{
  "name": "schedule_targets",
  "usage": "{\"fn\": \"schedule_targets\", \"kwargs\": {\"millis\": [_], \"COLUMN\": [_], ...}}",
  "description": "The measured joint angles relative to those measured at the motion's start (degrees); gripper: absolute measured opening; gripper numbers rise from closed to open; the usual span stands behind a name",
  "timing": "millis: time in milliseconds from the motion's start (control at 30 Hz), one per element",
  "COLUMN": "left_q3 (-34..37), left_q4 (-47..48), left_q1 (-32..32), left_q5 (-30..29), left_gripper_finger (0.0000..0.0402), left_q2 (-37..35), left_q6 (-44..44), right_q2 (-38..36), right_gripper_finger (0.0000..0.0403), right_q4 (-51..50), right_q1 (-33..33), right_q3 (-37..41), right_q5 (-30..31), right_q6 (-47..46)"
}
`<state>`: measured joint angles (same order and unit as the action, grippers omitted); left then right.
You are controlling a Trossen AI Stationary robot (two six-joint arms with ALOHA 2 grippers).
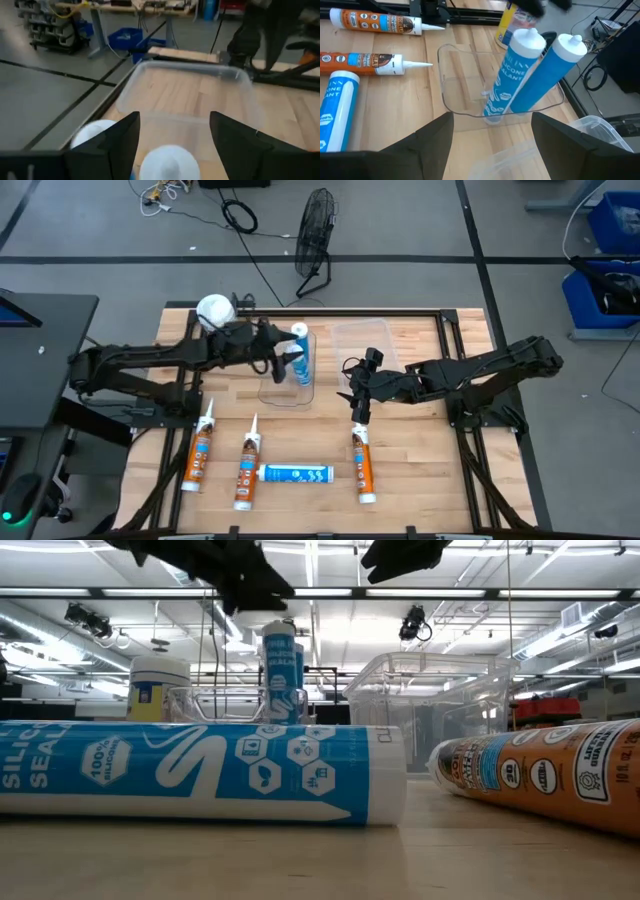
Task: Pick & place silicon tubes, Sealant and Lysol wipes
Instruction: Put the blue sealant into the left transparent bin
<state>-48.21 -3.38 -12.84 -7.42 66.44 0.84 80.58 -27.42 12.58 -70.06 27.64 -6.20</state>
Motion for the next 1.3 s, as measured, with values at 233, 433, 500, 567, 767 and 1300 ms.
{"fn": "schedule_targets", "kwargs": {"millis": [233, 433, 500, 567, 767, 1300], "left_q3": [0.0, 0.0, 0.0, 0.0, 0.0, 0.0], "left_q4": [3.6, 8.4, 8.5, 8.5, 11.3, 21.4], "left_q1": [3.1, 8.9, 10.8, 12.4, 17.7, 28.0], "left_q5": [0.0, 0.0, -0.2, -0.8, -1.6, -6.3], "left_gripper_finger": [0.0245, 0.024, 0.0239, 0.0239, 0.0238, 0.0238], "left_q2": [-8.6, -13.2, -14.0, -14.3, -14.4, -14.3], "left_q6": [0.3, 0.9, 0.9, 1.0, 3.6, 7.5], "right_q2": [0.0, 0.3, 0.6, 1.0, 3.8, 14.9], "right_gripper_finger": [0.0275, 0.0275, 0.0275, 0.0275, 0.0275, 0.0275], "right_q4": [-0.2, 0.1, -0.1, 0.3, 1.7, 13.0], "right_q1": [0.0, 0.0, 0.0, 0.0, 0.0, 7.9], "right_q3": [0.0, 0.0, 0.0, 0.0, 0.0, 0.1], "right_q5": [-3.4, -7.4, -7.3, -7.2, -10.5, -18.2], "right_q6": [0.6, 0.6, 0.7, 0.8, 0.7, 1.1]}}
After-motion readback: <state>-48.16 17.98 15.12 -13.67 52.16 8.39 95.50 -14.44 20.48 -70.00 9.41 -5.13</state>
